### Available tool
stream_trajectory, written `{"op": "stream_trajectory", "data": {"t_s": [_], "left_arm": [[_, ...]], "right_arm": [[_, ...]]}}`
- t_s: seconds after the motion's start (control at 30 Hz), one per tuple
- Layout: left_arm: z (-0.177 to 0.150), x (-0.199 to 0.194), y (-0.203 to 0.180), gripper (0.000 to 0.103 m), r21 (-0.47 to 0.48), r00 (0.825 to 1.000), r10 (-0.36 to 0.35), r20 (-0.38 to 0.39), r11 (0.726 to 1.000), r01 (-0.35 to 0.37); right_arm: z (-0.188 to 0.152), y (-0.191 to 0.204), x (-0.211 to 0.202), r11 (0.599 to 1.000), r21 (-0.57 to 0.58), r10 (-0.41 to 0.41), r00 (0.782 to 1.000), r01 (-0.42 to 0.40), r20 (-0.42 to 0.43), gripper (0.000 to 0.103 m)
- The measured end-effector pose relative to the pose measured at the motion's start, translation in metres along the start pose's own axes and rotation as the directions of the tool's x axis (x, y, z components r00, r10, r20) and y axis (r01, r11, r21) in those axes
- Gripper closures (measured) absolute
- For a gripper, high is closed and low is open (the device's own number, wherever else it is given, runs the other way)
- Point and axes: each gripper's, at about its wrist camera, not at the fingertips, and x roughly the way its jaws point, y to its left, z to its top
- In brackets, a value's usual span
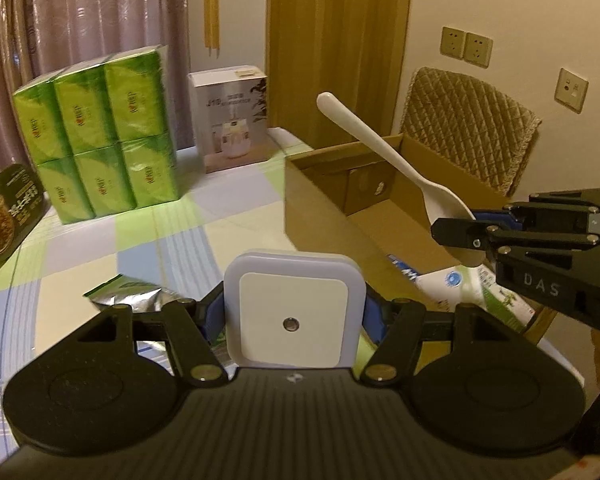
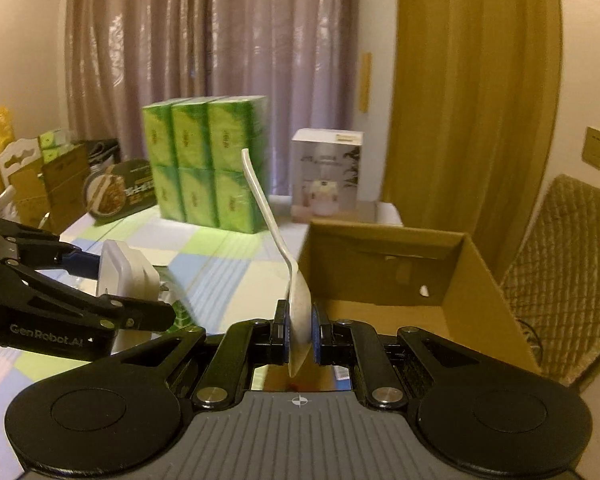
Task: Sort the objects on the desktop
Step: 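Lift the spoon and night light and carry both toward the cardboard box, then lower the night light into the box and open the left tool while the right tool releases the spoon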
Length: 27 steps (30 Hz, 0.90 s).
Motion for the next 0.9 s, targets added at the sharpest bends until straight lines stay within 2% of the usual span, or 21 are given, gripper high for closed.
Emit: {"op": "stream_trajectory", "data": {"t_s": [0.43, 0.9], "left_arm": [[0.014, 0.013, -0.031, 0.041, 0.016, 0.998, -0.059, 0.013, 0.998, 0.059], [0.021, 0.027, -0.053, 0.041, 0.026, 0.994, -0.107, 0.023, 0.994, 0.106]], "right_arm": [[-0.007, -0.038, -0.009, 0.995, 0.063, -0.075, 0.997, 0.075, -0.002, 0.096], [-0.017, -0.064, -0.016, 0.987, 0.111, -0.117, 0.993, 0.118, -0.019, 0.096]]}}
